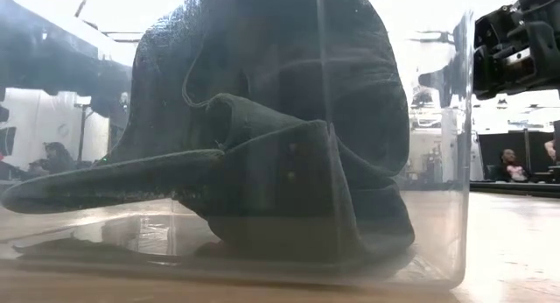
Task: Pick & Place hat
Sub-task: Return to Home Position
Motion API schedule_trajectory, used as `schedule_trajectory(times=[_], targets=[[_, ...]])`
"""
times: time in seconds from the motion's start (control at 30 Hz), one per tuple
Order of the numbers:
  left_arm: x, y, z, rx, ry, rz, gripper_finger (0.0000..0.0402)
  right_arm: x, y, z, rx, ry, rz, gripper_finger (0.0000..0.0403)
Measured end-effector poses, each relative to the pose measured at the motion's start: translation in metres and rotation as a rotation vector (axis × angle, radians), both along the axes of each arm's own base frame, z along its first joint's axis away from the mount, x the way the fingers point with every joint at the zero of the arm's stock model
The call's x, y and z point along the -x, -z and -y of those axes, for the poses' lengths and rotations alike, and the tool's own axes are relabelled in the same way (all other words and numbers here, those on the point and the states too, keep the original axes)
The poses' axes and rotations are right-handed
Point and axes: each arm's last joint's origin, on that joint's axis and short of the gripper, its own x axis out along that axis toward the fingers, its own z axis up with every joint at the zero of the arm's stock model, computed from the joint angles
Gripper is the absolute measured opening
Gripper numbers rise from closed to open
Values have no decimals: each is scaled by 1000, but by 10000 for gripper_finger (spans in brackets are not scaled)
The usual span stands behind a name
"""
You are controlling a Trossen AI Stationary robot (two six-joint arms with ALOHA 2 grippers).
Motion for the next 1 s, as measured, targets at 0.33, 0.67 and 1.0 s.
schedule_trajectory(times=[0.33, 0.67, 1.0], targets=[[0, 4, 0, -25, 4, -8, 0, 0, 3, 0, 19, -3, -28, 9], [0, 5, 0, 18, 1, -10, 0, 0, 3, 0, -83, 4, -30, 9], [0, 6, 0, 140, -6, 13, 0, 0, 3, 0, -133, 7, -31, 9]])
